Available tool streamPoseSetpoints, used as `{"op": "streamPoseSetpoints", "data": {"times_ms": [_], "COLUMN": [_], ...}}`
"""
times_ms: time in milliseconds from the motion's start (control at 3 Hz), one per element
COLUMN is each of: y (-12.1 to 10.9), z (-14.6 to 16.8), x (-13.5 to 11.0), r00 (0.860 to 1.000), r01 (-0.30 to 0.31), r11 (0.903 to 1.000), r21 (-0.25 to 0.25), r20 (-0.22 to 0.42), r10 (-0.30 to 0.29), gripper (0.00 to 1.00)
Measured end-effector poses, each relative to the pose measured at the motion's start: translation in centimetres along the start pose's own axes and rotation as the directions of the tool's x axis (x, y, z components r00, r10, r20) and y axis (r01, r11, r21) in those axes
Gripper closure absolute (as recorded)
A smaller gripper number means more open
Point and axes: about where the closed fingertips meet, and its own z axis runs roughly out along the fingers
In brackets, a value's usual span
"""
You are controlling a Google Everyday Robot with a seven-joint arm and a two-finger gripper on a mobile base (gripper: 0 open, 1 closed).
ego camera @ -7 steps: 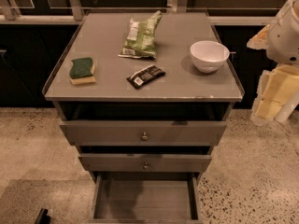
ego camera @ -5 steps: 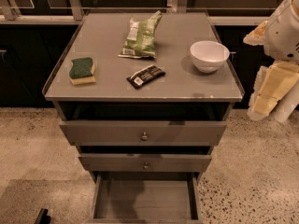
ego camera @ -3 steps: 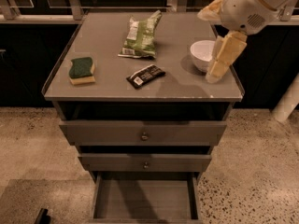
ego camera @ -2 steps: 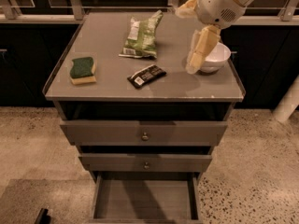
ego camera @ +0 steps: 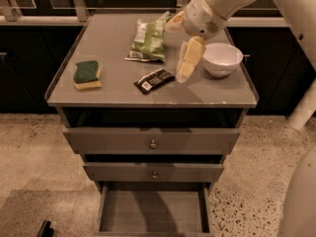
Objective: Place rxbar chocolate into bottom drawer
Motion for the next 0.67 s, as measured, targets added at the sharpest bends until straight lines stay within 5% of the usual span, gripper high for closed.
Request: {"op": "streamPoseSetpoints", "data": {"times_ms": [667], "y": [-1.0], "z": [1.7], "x": [4.7], "r00": [0.994], "r01": [-0.093], "r11": [0.9954], "r21": [0.026], "r20": [0.062], "r10": [0.091], "gripper": [0.00]}}
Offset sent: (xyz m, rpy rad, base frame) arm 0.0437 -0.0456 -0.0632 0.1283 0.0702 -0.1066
